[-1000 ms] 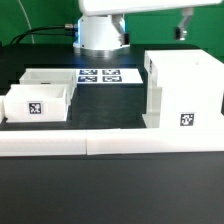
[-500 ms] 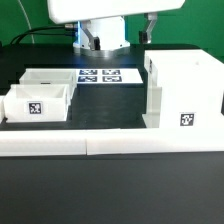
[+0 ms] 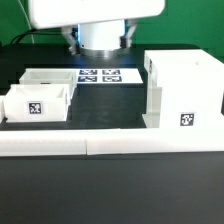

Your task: Assemble drawer

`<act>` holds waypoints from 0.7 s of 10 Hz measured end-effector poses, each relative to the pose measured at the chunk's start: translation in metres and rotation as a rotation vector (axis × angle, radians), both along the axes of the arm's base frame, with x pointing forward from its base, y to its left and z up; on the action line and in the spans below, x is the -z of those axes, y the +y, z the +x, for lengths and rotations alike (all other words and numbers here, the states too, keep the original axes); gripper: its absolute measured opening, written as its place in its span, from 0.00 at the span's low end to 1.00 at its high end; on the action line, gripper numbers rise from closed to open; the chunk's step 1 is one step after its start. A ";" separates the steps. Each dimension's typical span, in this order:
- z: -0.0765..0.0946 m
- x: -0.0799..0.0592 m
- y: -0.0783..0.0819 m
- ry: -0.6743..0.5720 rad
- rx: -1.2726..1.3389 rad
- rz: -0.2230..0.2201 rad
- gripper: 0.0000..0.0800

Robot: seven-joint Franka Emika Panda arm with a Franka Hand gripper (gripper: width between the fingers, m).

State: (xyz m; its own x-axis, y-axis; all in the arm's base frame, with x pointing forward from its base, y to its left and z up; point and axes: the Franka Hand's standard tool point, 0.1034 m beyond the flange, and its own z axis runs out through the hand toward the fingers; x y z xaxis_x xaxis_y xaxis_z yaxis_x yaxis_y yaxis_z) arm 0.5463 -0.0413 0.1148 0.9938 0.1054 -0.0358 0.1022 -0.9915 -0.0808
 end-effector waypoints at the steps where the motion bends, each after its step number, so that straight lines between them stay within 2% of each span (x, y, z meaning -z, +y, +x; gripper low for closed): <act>1: -0.005 0.007 -0.008 0.013 0.009 -0.001 0.81; 4: -0.015 0.037 -0.036 0.022 0.056 -0.013 0.81; 5: -0.017 0.042 -0.040 0.028 0.060 -0.016 0.81; 7: -0.016 0.041 -0.038 0.027 0.058 -0.016 0.81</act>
Offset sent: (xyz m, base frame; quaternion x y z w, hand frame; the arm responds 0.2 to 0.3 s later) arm -0.0106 -0.0331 -0.0397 0.0254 0.0180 0.0352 0.9989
